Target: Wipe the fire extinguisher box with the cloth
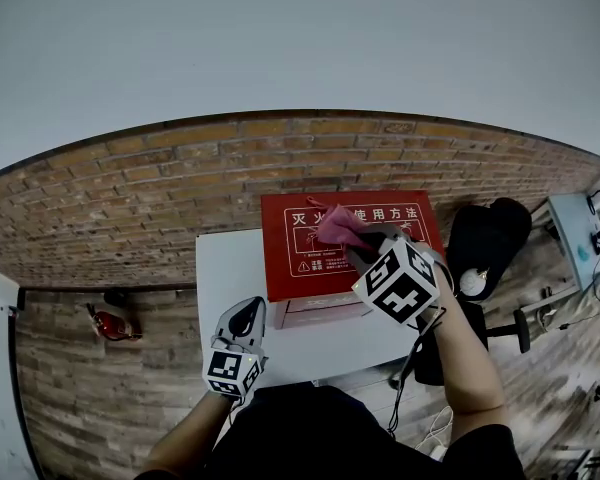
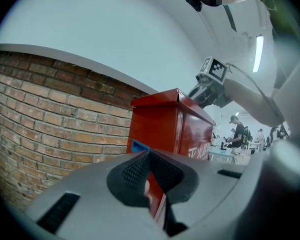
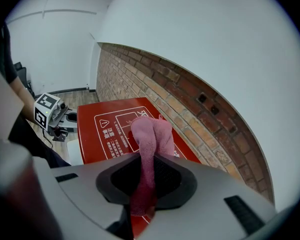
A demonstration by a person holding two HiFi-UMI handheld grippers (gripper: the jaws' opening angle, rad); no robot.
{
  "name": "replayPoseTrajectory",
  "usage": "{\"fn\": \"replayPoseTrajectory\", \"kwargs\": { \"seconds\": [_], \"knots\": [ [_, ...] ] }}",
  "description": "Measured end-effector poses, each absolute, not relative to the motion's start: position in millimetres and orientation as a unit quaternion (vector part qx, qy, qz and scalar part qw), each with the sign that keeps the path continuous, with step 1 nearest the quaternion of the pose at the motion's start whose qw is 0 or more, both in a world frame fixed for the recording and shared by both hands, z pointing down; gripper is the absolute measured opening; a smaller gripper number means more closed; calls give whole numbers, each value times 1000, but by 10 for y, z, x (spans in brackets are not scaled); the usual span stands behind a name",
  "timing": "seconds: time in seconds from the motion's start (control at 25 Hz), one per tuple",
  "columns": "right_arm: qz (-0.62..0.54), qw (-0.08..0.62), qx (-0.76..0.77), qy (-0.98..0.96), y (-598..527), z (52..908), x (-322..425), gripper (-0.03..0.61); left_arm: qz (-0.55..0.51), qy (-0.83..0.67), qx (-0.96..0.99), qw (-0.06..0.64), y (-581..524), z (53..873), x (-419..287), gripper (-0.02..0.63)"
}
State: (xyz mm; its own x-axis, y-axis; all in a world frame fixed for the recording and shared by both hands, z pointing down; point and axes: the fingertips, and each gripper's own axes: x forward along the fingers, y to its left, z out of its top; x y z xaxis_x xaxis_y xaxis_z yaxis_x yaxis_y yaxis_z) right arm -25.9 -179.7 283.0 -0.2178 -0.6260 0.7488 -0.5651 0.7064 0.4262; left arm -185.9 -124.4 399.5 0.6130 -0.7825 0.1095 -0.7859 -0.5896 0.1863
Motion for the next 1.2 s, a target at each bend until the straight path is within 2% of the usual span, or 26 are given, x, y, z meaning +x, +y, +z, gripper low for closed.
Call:
{"fn": "replayPoseTrajectory", "kwargs": {
  "seconds": [1.2],
  "knots": [
    [34,487,466,-738,-1791,2835,1014,72,15,-445,889,109,-1330,4000,-1643,18]
  ]
}}
